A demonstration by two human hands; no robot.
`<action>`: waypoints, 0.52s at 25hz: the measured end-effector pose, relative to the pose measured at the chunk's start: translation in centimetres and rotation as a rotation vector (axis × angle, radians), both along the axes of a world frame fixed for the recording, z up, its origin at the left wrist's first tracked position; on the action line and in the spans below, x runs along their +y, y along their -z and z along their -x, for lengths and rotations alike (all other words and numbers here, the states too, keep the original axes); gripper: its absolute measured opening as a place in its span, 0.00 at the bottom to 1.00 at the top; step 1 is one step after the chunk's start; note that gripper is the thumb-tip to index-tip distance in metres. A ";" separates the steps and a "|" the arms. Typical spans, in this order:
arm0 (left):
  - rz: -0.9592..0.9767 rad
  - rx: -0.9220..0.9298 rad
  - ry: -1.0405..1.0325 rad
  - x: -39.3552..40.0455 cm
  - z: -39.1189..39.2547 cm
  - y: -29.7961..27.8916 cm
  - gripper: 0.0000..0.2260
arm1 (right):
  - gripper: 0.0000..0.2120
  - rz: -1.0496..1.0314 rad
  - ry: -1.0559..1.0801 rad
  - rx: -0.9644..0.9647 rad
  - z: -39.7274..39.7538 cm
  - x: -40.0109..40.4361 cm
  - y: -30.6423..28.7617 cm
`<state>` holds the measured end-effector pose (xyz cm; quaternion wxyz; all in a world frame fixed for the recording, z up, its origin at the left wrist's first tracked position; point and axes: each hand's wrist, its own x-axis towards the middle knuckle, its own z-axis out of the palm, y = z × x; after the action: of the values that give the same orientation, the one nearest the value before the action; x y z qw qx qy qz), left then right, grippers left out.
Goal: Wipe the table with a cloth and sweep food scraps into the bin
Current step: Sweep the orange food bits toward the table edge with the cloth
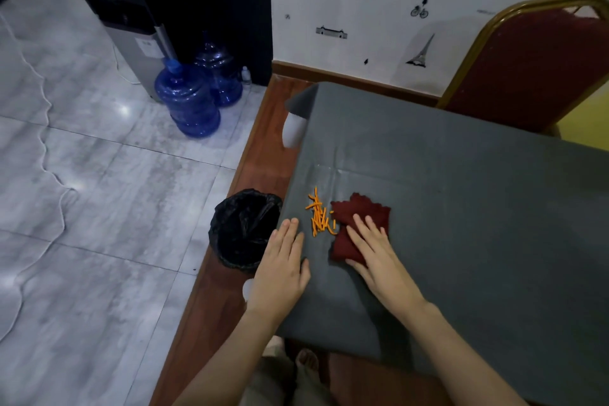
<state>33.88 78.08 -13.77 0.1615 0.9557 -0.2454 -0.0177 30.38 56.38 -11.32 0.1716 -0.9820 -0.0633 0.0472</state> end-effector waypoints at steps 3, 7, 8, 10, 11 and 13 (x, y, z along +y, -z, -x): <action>-0.153 0.000 0.107 0.8 -0.2 -1.3 0.24 | 0.36 0.021 -0.041 0.120 0.0 -0.1 -0.9; -0.271 0.121 0.171 1.3 -0.2 -4.9 0.22 | 0.31 -0.027 -0.010 0.090 1.6 0.5 -2.3; -0.284 0.164 0.166 1.2 -0.1 -5.6 0.20 | 0.27 -0.087 0.018 0.003 2.5 0.9 -2.5; -0.303 0.169 0.169 1.1 0.1 -6.5 0.12 | 0.18 -0.194 0.084 -0.132 4.3 2.1 -3.1; -0.279 0.195 0.162 1.3 0.1 -6.8 0.10 | 0.16 -0.243 0.097 -0.148 4.9 2.8 -3.6; -0.203 0.286 0.108 2.1 -0.1 -6.9 0.08 | 0.13 -0.334 0.095 -0.124 5.2 4.4 -4.3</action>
<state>34.00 80.14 -6.82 0.0963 0.9404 -0.2677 -0.1865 25.21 60.76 -7.04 0.3299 -0.9428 -0.0344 -0.0327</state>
